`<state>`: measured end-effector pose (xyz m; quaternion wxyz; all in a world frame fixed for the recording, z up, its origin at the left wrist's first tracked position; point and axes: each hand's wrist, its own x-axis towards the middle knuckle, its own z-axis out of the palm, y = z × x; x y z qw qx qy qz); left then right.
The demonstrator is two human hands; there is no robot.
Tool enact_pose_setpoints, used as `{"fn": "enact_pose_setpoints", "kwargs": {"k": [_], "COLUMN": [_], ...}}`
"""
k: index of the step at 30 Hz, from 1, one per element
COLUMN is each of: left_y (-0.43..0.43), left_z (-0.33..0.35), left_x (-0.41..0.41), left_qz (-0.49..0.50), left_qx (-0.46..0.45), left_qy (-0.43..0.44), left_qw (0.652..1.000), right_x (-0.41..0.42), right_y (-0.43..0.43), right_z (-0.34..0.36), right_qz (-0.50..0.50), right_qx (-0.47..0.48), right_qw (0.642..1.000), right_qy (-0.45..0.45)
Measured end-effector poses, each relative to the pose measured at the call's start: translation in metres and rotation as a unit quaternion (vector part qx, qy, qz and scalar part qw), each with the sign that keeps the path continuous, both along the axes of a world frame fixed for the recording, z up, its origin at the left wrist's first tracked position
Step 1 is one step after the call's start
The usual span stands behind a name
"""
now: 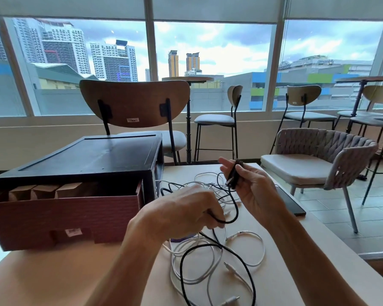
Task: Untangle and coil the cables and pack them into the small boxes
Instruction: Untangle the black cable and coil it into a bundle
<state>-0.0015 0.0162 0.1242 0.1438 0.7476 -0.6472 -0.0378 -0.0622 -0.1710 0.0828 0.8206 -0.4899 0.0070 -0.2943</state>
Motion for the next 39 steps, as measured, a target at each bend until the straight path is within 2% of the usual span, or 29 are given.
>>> {"fn": "enact_pose_setpoints", "kwargs": {"k": [2, 4, 8, 13, 25, 30, 34, 36, 39], "left_y": [0.003, 0.008, 0.011, 0.010, 0.000, -0.005, -0.001, 0.000, -0.002], "left_z": [0.006, 0.010, 0.012, 0.008, -0.019, -0.030, -0.033, -0.034, -0.035], "left_x": [0.001, 0.006, 0.018, 0.030, 0.050, 0.061, 0.068, 0.069, 0.067], "left_qz": [-0.013, -0.011, 0.029, 0.094, 0.161, 0.178, 0.203, 0.212, 0.221], "left_qx": [-0.056, -0.125, -0.255, -0.356, -0.415, -0.415, -0.404, -0.400, -0.391], "left_qy": [0.013, 0.015, -0.001, 0.002, 0.059, 0.052, 0.041, 0.046, 0.064], "left_qw": [0.998, 0.992, 0.966, 0.930, 0.894, 0.891, 0.891, 0.891, 0.891], "right_x": [-0.001, -0.002, -0.006, -0.008, -0.014, -0.018, -0.018, -0.017, -0.017], "right_y": [0.004, 0.006, 0.010, 0.005, -0.002, -0.008, -0.014, -0.015, -0.016], "right_z": [-0.003, -0.005, -0.005, -0.004, -0.003, -0.002, -0.002, -0.002, -0.001], "right_qz": [0.003, 0.029, 0.109, 0.185, 0.247, 0.231, 0.195, 0.182, 0.189], "right_qx": [-0.090, -0.140, -0.181, -0.169, -0.190, -0.152, -0.163, -0.142, -0.051], "right_qw": [0.995, 0.987, 0.972, 0.967, 0.950, 0.961, 0.967, 0.972, 0.978], "right_qy": [0.037, 0.071, 0.103, 0.055, 0.012, -0.020, -0.032, -0.040, -0.078]}}
